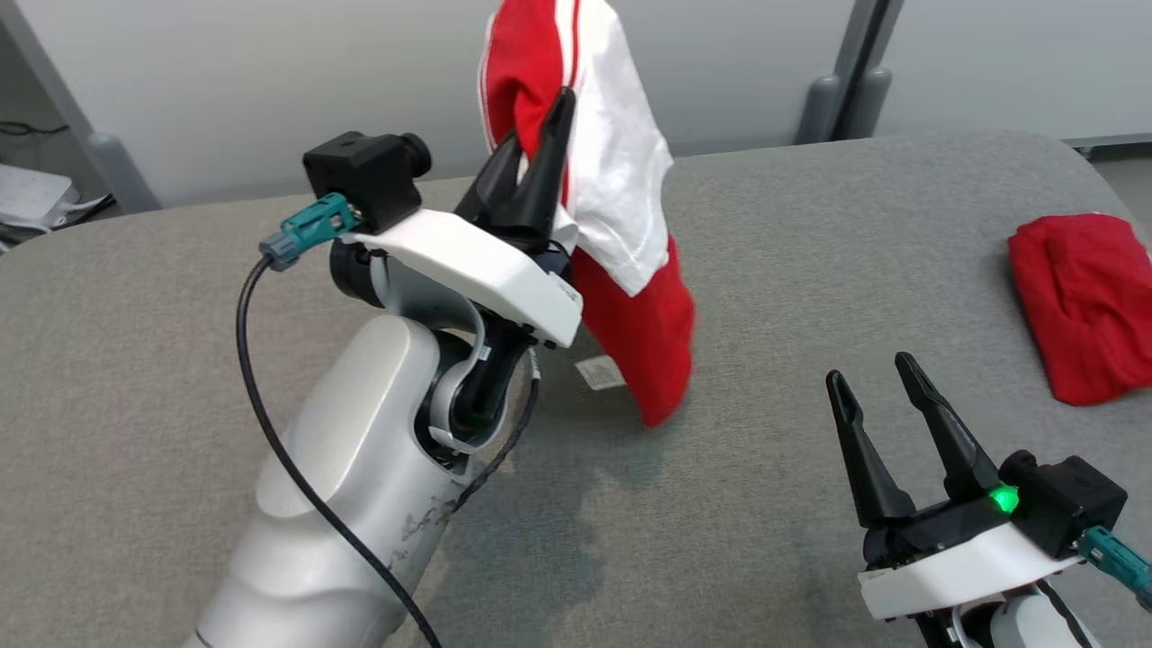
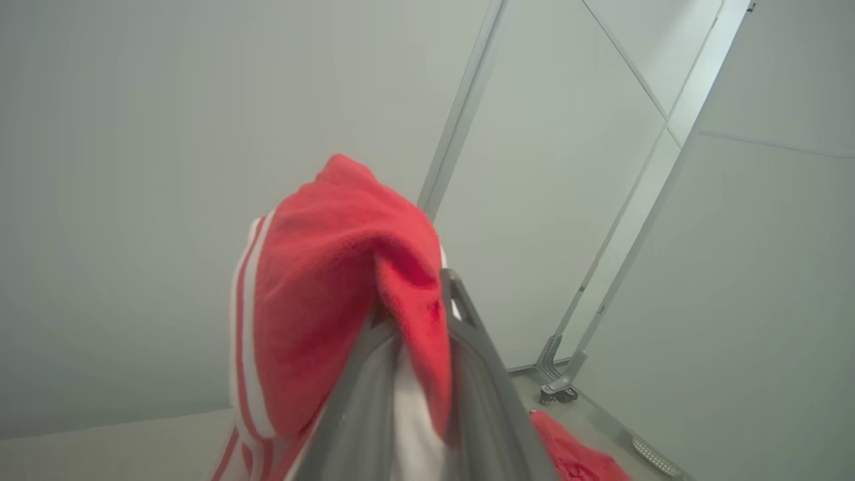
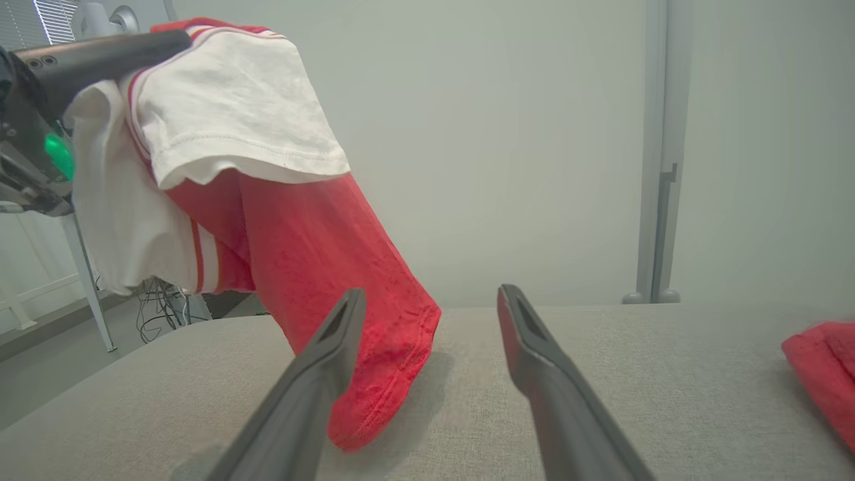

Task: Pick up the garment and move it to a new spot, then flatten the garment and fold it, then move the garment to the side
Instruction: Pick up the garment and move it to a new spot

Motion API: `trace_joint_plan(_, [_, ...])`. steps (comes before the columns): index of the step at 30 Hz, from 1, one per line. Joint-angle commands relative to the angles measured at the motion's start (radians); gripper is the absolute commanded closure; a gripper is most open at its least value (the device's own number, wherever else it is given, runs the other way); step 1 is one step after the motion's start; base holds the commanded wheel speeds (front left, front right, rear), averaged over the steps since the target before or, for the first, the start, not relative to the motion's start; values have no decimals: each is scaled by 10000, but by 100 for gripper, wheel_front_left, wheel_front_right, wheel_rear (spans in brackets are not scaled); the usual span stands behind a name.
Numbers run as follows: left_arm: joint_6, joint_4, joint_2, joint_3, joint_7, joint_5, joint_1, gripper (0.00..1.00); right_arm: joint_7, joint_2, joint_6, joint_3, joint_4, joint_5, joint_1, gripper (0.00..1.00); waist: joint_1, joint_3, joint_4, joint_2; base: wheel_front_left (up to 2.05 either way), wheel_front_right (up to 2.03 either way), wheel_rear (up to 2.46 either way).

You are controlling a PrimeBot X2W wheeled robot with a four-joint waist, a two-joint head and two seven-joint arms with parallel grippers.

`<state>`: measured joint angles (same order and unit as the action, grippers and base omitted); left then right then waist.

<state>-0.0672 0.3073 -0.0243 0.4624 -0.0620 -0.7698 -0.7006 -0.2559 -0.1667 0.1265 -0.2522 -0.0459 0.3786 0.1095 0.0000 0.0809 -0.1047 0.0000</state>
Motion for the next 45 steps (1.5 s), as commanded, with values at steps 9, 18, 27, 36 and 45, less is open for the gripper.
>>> trace_joint_plan(9, [-1010,-251,-261,748,-36,-732,-114,100,-59,2,42,-313,237,150,7,0,0,32,-1136,0,0,0,0])
trace_joint_plan(18, [-1062,2475,-342,715,-918,-448,-132,100,-59,-1,42,-323,248,113,111,0,0,544,-1244,0,0,0,0])
trace_joint_plan(27, [-761,4931,-320,723,-1560,-389,-462,100,-59,-52,42,-502,220,152,304,0,0,940,-1198,0,0,0,0])
trace_joint_plan(36, [-818,6835,-288,870,-1909,-63,-1092,0,-59,-53,42,-669,123,220,462,0,0,1198,-1160,0,0,0,0])
trace_joint_plan(45, [-1169,7068,-585,932,-1992,792,-1314,0,-59,-52,42,-686,-42,211,434,0,0,1062,-1030,0,0,0,0])
